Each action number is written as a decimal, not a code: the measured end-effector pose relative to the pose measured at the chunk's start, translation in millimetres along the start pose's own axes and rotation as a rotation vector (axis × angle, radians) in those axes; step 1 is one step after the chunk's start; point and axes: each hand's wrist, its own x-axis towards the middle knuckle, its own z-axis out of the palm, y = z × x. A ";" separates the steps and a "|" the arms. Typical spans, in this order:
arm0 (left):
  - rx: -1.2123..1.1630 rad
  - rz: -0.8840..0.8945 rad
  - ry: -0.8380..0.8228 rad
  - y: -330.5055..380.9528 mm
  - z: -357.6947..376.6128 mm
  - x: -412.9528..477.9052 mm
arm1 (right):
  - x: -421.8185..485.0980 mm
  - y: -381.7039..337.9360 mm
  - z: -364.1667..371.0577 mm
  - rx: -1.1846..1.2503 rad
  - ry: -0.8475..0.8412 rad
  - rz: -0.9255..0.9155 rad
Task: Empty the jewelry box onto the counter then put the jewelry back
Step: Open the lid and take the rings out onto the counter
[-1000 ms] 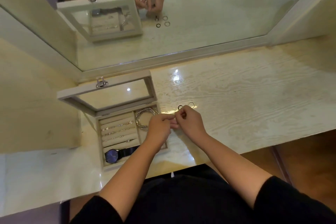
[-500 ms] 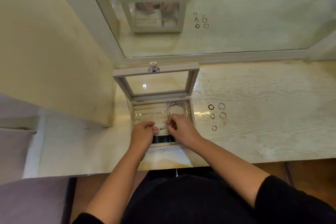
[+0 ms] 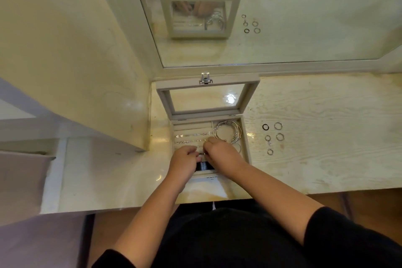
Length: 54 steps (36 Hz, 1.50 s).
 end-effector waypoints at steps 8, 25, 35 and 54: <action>0.010 -0.007 -0.061 1.3 -5.7 4.5 | 2.7 -4.2 2.2 -0.132 0.004 -0.041; 0.020 -0.029 -0.119 2.3 -7.6 9.0 | -6.3 -10.3 0.3 0.028 0.089 0.027; 0.002 -0.051 -0.008 4.8 -0.1 2.7 | -10.2 -5.5 0.4 0.026 0.104 -0.068; -0.208 -0.007 0.220 4.9 21.5 -11.3 | -6.7 14.3 -13.1 -0.004 -0.002 -0.175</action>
